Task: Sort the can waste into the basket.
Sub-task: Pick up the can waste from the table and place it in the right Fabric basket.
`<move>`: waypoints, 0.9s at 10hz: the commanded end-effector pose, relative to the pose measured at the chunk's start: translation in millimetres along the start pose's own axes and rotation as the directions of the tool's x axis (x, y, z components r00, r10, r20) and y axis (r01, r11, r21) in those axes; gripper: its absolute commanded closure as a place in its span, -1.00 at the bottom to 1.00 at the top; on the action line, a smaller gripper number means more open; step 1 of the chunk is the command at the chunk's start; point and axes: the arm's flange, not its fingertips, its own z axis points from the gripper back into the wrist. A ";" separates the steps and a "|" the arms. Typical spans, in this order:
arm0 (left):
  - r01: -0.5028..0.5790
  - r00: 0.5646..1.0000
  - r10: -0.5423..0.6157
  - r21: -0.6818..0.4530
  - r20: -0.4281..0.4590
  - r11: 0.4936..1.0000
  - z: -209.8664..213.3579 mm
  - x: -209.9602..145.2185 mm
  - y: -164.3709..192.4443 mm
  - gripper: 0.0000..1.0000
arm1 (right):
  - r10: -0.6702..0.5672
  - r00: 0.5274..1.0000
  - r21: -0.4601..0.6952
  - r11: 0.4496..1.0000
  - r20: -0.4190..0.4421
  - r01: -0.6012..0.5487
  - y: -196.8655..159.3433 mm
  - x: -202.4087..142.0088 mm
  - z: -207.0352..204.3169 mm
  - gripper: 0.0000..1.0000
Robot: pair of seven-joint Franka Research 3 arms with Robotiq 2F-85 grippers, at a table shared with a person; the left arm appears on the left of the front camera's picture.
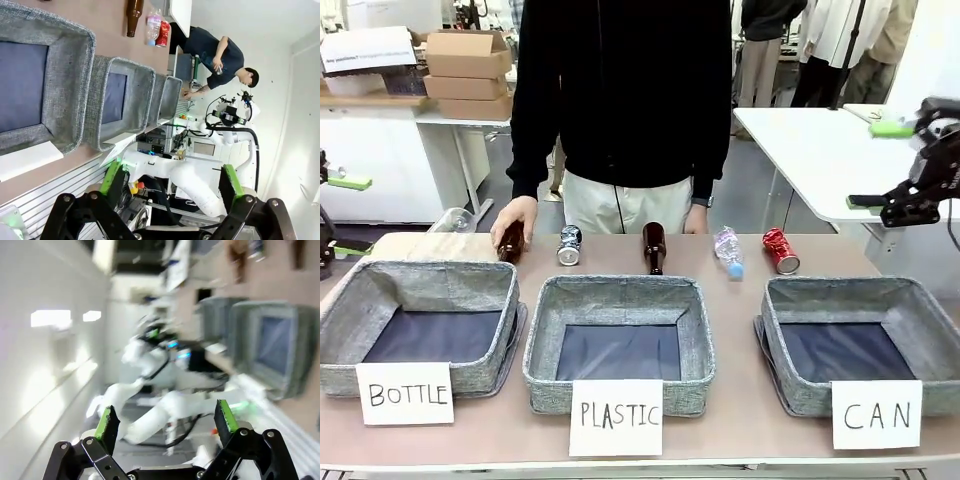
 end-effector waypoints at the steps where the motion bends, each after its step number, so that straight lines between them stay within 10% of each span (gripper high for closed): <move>1: 0.019 1.000 -0.019 0.002 -0.012 1.000 1.8 -1.5 -0.4 -1.00 | 0.177 0.984 -0.466 0.872 0.015 -0.150 9.5 33.0 -28.0 -1.00; 3: 0.019 1.000 -0.019 0.002 -0.012 1.000 1.8 -1.5 -0.4 -1.00 | 0.271 0.959 -0.773 0.589 -0.086 -0.236 5.9 69.2 -35.4 -1.00; 5: 0.019 1.000 -0.019 0.002 -0.012 1.000 1.8 -1.5 -0.4 -1.00 | 0.224 0.966 -0.868 0.445 -0.132 -0.221 -12.9 88.2 -46.5 -1.00; 6: 0.019 1.000 -0.019 0.002 -0.012 1.000 1.8 -1.5 -0.4 -1.00 | 0.222 0.971 -0.858 0.476 -0.094 -0.192 -14.7 86.2 -47.5 -1.00; 7: 0.019 1.000 -0.019 0.002 -0.012 1.000 1.8 -1.5 -0.4 -1.00 | 0.068 0.997 -0.699 0.711 -0.038 -0.075 -4.2 65.6 -39.4 -1.00; 8: 0.019 1.000 -0.019 0.002 -0.012 1.000 1.8 -1.5 -0.4 -1.00 | 0.281 0.951 -0.791 0.549 -0.129 -0.270 -10.8 89.0 -43.4 -1.00; 9: 0.019 1.000 -0.019 0.002 -0.012 1.000 1.8 -1.5 -0.4 -1.00 | 0.281 0.951 -0.791 0.549 -0.129 -0.270 -10.8 89.0 -43.4 -1.00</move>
